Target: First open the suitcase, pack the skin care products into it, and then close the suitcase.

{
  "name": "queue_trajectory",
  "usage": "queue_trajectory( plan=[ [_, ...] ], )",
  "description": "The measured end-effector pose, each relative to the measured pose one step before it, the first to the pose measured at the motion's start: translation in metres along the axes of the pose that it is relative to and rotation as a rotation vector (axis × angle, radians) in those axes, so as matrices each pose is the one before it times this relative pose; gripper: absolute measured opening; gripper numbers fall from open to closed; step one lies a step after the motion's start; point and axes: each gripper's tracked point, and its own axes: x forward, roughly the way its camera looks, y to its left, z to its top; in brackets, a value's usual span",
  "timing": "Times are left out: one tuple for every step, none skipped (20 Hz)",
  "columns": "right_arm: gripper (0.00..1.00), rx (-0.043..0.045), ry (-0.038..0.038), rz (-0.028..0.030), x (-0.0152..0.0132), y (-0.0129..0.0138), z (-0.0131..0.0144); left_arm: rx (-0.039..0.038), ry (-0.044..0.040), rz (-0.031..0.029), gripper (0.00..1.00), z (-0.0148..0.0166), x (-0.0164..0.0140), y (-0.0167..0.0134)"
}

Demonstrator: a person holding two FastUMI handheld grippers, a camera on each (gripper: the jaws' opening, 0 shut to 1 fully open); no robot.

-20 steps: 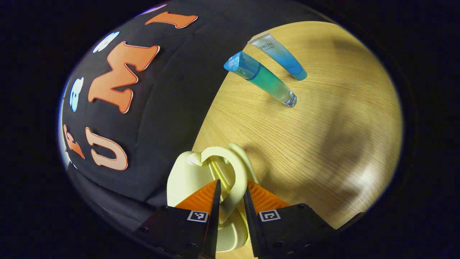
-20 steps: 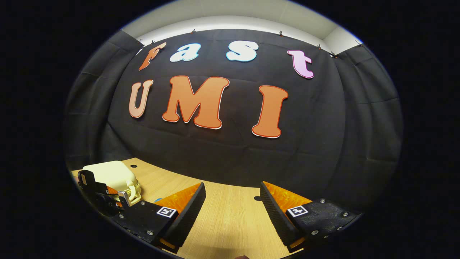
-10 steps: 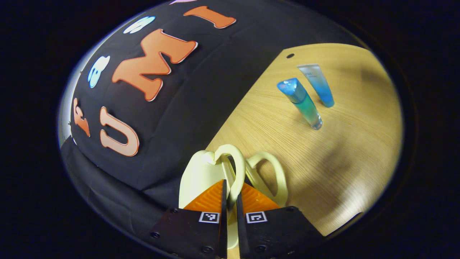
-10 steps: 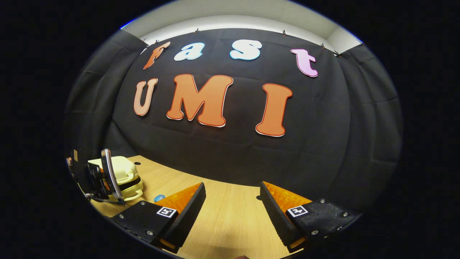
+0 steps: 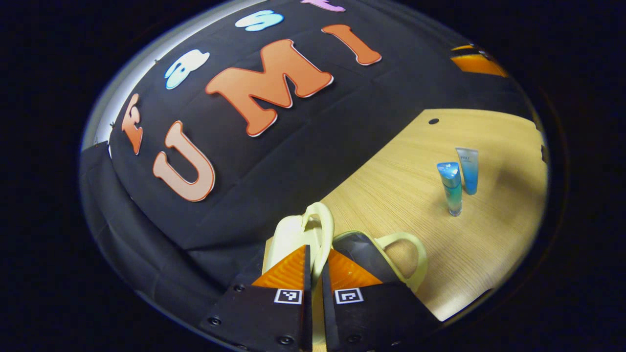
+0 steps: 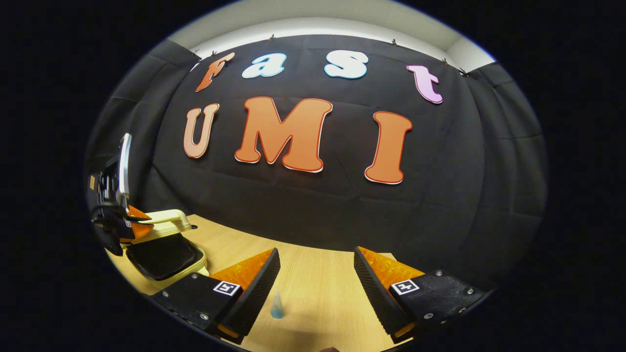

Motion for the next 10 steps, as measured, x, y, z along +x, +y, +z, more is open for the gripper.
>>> queue_trajectory(
  plan=[
    [0.96,-0.00169,0.00239,-0.00179,0.00233,0.00617,0.00238,-0.00626,-0.01580,0.00108,0.10,-0.00143,-0.00128,0.00848],
    [0.96,-0.00398,-0.00152,-0.00566,0.00238,0.00432,0.00397,0.00506,-0.00985,0.00271,0.10,0.00125,-0.00148,0.00758],
    [0.96,-0.00322,-0.00399,-0.00482,0.00142,0.00401,0.00400,-0.00064,-0.01556,-0.00097,0.10,0.00053,-0.00192,0.00829],
    [0.96,-0.00197,-0.00395,-0.00537,0.00090,0.00386,0.00295,-0.02315,-0.00792,-0.00487,0.10,-0.00070,0.00034,0.00521],
    [0.96,-0.00035,0.00403,-0.00256,0.00146,0.00452,0.00160,-0.04792,-0.00082,-0.00820,0.10,-0.00164,-0.00003,0.00535],
    [0.96,-0.00559,0.00511,-0.00255,0.00075,0.00575,0.00003,-0.04755,0.00100,-0.00513,0.10,0.00136,0.00282,0.00609],
    [0.96,-0.01099,-0.00015,-0.00995,-0.00043,0.00314,0.00224,-0.01934,-0.01031,0.00618,0.10,0.00002,0.00179,0.00795],
    [0.96,-0.00985,-0.00083,-0.00844,-0.00116,0.00321,0.00201,-0.00933,-0.00762,0.00092,0.10,0.00159,0.00166,0.00621],
    [0.96,-0.00619,0.00091,-0.01211,0.00000,0.00261,0.00162,-0.01308,-0.01034,-0.00869,0.10,0.00059,-0.00081,0.00306],
    [0.96,0.00071,0.00383,-0.00949,-0.00163,0.00363,0.00022,-0.02275,-0.00896,-0.01427,0.10,0.00199,0.00055,0.00461]
  ],
)
